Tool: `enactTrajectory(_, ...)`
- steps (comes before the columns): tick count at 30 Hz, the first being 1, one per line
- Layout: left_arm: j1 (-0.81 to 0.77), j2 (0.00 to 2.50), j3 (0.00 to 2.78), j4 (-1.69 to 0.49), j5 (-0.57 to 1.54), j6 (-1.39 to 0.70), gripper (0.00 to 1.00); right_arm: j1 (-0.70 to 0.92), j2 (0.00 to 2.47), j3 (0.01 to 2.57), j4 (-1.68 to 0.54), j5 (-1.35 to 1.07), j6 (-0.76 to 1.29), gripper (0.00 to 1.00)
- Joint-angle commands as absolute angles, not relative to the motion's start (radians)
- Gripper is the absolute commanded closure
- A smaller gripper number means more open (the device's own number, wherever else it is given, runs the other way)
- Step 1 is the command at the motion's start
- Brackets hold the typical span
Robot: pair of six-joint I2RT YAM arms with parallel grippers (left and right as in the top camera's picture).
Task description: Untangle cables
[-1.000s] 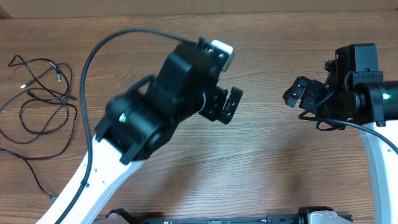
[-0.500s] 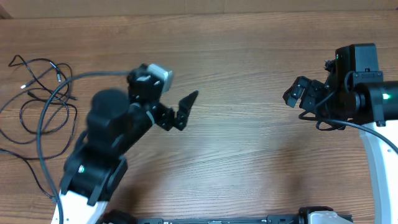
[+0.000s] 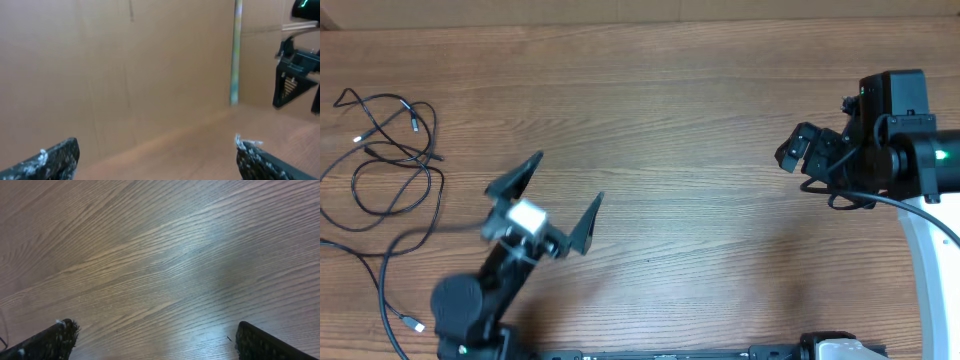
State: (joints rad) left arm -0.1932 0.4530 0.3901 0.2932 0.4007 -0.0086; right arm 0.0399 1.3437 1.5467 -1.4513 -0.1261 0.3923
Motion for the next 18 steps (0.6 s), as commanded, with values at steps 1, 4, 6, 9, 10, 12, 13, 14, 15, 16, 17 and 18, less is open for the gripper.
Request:
enactTrajectory(1,-0.183,0.336,0.271,0.356,0.318,-0.088,0.00,0.041,1.339,1.568,-1.449,-0.123,0.395,0.00)
enactTrajectory(4,-0.183,0.248,0.194,0.384,0.234,-0.160,0.01,0.041,1.339,1.568,-1.449,-0.123,0.395,0.00)
enactTrajectory(6,-0.168,0.177,0.121,0.430,0.202,-0.197,0.00,0.041,1.339,1.568,-1.449,-0.124,0.395,0.00)
enactTrajectory(9,-0.131,0.144,0.060,0.491,0.199,-0.229,0.00,0.041,1.339,1.568,-1.449,-0.124,0.395,0.00)
enactTrajectory(10,-0.120,0.137,0.042,0.503,0.190,-0.247,0.00,0.041,1.339,1.568,-1.449,-0.123,0.395,0.00)
enactTrajectory(12,-0.110,0.119,0.010,0.510,0.143,-0.299,0.00,0.041,1.339,1.568,-1.449,-0.124,0.395,0.00)
enactTrajectory(13,-0.111,0.107,0.004,0.494,0.118,-0.319,0.01,0.041,1.339,1.568,-1.449,-0.124,0.395,0.00)
enactTrajectory(14,-0.111,0.096,0.005,0.467,0.093,-0.327,0.00,0.041,1.339,1.568,-1.449,-0.124,0.395,0.00)
enactTrajectory(15,-0.111,0.084,0.005,0.453,0.081,-0.330,0.00,0.041,1.339,1.568,-1.449,-0.124,0.394,0.00)
enactTrajectory(16,-0.111,0.071,0.005,0.439,0.070,-0.329,0.00,0.041,1.339,1.568,-1.449,-0.123,0.395,0.00)
enactTrajectory(17,-0.111,0.062,0.005,0.428,0.063,-0.329,0.01,0.041,1.339,1.568,-1.449,-0.123,0.394,0.00)
enactTrajectory(18,-0.110,0.051,0.005,0.418,0.050,-0.329,0.00,0.041,1.339,1.568,-1.449,-0.124,0.395,0.00)
